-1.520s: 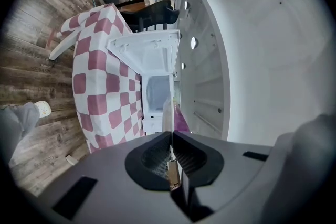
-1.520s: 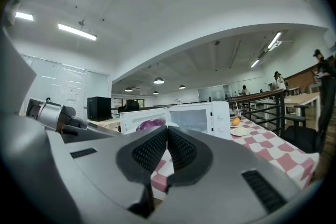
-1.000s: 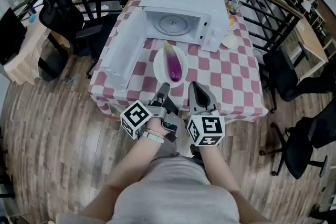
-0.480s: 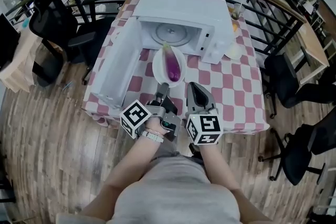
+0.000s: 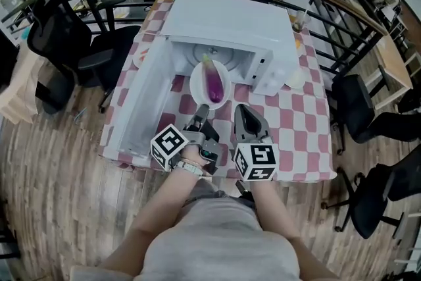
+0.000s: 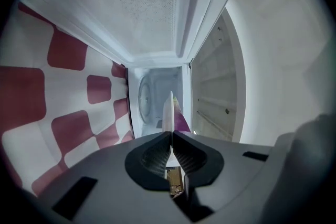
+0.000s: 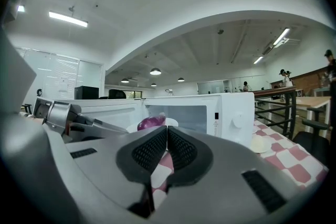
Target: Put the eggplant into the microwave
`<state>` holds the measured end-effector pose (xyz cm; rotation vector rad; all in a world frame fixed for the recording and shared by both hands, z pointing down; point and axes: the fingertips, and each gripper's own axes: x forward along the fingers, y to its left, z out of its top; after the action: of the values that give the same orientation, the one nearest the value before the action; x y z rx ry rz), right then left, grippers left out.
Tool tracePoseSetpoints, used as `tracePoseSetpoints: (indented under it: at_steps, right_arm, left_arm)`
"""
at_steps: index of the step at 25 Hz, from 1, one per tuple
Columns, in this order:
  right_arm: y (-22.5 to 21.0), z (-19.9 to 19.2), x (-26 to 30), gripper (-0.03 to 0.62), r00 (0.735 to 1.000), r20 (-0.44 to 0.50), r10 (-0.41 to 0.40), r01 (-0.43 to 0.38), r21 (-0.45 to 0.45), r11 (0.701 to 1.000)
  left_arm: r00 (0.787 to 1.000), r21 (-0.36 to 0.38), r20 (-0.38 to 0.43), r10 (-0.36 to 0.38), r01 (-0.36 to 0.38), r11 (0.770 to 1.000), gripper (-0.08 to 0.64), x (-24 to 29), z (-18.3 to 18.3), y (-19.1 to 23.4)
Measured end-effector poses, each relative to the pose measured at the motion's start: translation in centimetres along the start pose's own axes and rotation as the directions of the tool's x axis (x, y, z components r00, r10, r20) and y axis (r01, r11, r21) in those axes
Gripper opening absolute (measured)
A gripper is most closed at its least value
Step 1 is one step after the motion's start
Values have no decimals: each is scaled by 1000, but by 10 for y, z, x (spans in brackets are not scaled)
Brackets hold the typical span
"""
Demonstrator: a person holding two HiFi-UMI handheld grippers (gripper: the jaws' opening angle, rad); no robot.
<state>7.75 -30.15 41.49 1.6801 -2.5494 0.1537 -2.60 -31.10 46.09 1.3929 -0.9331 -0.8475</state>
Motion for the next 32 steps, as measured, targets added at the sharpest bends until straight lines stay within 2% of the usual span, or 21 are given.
tracePoseSetpoints:
  at_steps: [4, 13, 19, 24, 32]
  right_arm:
    - [-1, -2, 25, 25, 999, 0, 49, -49, -13, 999]
    - [-10, -19, 67, 25, 997, -33, 74, -75, -45, 996]
    - [-17, -38, 79, 25, 996, -45, 80, -82, -37, 996]
    - [-21, -48, 93, 25, 996, -40, 79, -80, -21, 997]
    - [-22, -58, 106, 25, 996, -53, 71, -71, -5, 997]
  left_arm:
    - [1000, 2, -2, 8, -8, 1000, 15, 23, 14, 12]
    - [1000, 12, -2, 29, -29, 999, 15, 67, 33, 45]
    - [999, -1, 8, 42, -42, 999, 15, 89, 39, 70]
    - [999, -14, 24, 36, -36, 999, 15, 105, 48, 82]
    - [997, -43, 35, 69, -67, 997, 15, 124, 55, 96]
